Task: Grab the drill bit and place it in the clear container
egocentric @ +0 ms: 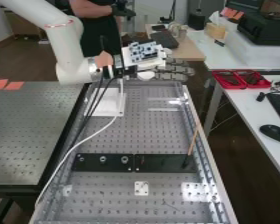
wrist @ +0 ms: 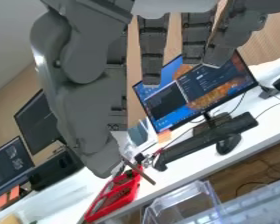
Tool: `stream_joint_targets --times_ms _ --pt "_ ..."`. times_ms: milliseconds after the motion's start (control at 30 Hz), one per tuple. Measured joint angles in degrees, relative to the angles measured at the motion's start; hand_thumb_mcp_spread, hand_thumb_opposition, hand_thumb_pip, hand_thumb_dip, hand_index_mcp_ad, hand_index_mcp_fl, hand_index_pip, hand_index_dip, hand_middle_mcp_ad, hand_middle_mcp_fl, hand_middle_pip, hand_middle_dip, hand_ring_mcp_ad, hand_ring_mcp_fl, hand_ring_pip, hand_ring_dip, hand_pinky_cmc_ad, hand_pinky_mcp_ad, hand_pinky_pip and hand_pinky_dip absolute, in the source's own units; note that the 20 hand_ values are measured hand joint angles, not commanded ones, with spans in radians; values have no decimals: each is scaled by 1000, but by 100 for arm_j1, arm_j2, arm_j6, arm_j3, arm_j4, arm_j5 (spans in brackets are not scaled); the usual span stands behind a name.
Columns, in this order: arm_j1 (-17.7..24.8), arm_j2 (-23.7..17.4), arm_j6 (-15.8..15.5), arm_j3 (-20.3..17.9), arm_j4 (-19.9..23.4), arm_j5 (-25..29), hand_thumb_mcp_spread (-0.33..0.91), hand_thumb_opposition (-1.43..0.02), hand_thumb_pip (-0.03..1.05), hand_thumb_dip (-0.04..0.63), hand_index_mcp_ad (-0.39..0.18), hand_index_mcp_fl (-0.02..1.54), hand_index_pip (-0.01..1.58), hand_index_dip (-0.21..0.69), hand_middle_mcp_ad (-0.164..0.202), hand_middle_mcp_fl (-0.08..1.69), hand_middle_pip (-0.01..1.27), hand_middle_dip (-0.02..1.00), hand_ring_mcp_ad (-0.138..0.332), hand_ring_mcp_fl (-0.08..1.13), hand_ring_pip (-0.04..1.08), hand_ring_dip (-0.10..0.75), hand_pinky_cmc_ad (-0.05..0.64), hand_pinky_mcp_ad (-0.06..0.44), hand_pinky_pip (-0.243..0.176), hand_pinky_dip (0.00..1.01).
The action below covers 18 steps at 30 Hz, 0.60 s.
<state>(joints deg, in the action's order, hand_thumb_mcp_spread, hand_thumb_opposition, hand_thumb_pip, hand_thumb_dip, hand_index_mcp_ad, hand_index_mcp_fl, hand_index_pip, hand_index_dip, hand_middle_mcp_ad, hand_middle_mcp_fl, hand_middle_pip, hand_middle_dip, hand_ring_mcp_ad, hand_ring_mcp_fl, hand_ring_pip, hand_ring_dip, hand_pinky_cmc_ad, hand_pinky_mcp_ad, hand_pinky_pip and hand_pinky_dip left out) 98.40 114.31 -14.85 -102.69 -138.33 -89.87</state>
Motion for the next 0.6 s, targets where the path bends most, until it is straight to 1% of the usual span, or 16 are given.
stream_joint_targets --times_ms 233,600 --pt "30 105 91 94 -201 -146 644 -997 438 267 -134 829 1114 129 66 246 140 173 208 31 115 16 262 176 -42 195" --pt "25 500 462 466 -843 -465 644 -997 438 267 -134 838 1107 138 66 246 140 173 202 35 120 23 262 180 -42 195"
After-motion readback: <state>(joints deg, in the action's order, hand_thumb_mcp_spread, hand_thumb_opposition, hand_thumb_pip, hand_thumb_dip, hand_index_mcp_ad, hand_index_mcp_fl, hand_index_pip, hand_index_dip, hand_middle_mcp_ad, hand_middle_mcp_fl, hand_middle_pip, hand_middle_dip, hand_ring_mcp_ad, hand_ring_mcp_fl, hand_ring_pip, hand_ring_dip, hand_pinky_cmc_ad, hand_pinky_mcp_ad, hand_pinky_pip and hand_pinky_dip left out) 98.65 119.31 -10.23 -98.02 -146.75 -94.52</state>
